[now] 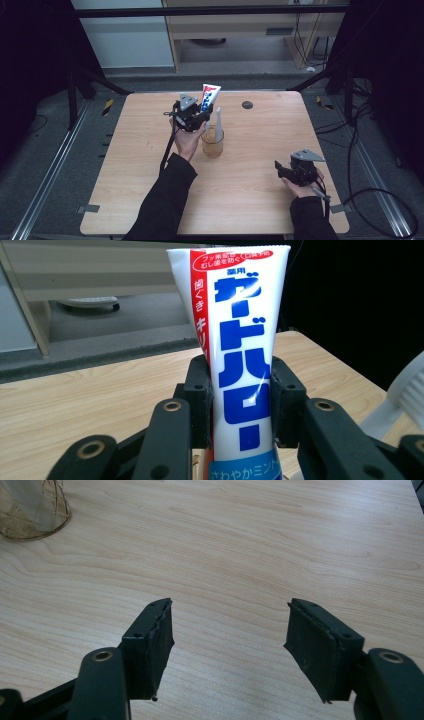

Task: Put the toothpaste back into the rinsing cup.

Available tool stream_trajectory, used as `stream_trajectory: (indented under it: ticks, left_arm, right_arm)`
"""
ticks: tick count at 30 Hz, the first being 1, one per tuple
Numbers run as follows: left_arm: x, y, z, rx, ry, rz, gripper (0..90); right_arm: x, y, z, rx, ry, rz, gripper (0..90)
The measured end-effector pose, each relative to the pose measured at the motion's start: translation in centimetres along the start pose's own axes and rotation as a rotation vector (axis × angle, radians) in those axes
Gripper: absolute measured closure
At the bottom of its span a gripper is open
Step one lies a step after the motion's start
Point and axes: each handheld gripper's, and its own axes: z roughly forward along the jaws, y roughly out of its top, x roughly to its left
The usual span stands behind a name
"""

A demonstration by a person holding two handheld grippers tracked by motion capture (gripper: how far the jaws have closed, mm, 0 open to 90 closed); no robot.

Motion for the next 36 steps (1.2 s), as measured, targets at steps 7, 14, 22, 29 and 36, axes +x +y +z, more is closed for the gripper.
stream_trajectory:
  ticks: [7,14,22,29,36]
  left_arm:
    - [-0.1,-0.6,0.7,-0.003,-0.009,0.001,67.0]
    - [0.1,-1.6,1.2,0.013,-0.016,-0.001,67.0]
    - [0.2,-2.6,1.7,0.018,-0.031,-0.01,66.9]
    - [-0.3,-3.1,2.2,0.034,-0.047,0.009,66.7]
    - [-0.4,-3.7,2.5,0.062,-0.046,0.03,66.0]
  right_arm:
    - [0.0,0.0,0.0,0.002,0.0,-0.003,35.3]
    - [0.0,0.0,0.1,0.002,-0.003,-0.007,35.3]
    - [0.0,-0.1,0.1,-0.001,-0.006,-0.015,35.4]
    - [0.1,-0.1,0.1,-0.001,-0.006,-0.014,35.3]
    - [0.0,-0.1,0.1,-0.001,-0.005,-0.018,35.3]
